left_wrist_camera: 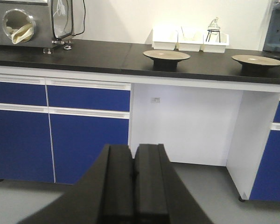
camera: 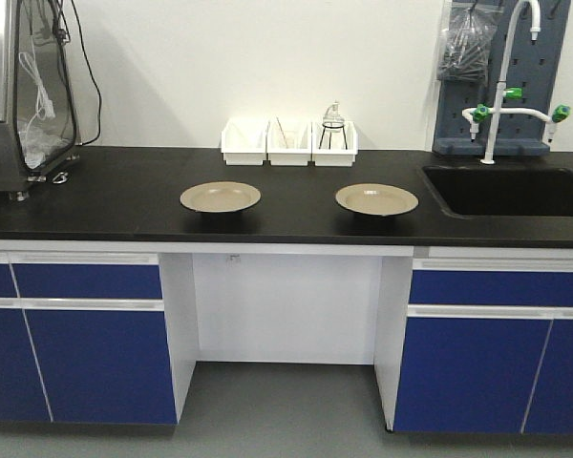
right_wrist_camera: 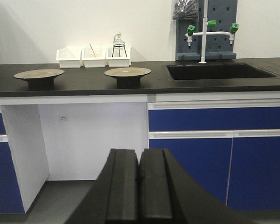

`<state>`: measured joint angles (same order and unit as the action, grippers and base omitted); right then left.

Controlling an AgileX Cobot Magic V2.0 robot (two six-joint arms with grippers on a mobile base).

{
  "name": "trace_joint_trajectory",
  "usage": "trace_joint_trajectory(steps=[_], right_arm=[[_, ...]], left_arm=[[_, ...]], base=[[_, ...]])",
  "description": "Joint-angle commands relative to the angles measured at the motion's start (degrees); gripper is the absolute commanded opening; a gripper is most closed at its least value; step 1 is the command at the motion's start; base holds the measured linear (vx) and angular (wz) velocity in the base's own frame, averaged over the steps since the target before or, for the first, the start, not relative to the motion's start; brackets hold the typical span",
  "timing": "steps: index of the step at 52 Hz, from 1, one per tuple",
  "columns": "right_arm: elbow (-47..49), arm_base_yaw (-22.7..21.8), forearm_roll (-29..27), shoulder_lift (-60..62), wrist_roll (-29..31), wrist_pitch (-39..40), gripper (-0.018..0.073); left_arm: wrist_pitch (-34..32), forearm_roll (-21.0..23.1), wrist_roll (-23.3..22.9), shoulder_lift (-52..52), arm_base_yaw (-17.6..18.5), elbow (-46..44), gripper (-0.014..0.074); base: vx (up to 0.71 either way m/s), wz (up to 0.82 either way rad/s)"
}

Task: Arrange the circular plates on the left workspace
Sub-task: 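Drive the base forward toward the bench with the two tan plates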

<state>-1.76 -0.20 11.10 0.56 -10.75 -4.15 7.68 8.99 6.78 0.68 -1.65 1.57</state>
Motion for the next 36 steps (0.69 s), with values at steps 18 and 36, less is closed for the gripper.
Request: trace_joint_trajectory(steps=[18,36], right_arm=[[-1.15,-0.39,0.75,0.75,0.52,4.81,-0.0004],[-1.15,-0.39,0.75,0.75,0.52,4.81,-0.0004]], left_arm=[[-4.66,0.23,-0.50,0.88,0.32,1.11,0.0000],[-4.66,0.23,-0.50,0.88,0.32,1.11,0.0000]], base=[[0.44,-0.04],[0.51,-0.05]])
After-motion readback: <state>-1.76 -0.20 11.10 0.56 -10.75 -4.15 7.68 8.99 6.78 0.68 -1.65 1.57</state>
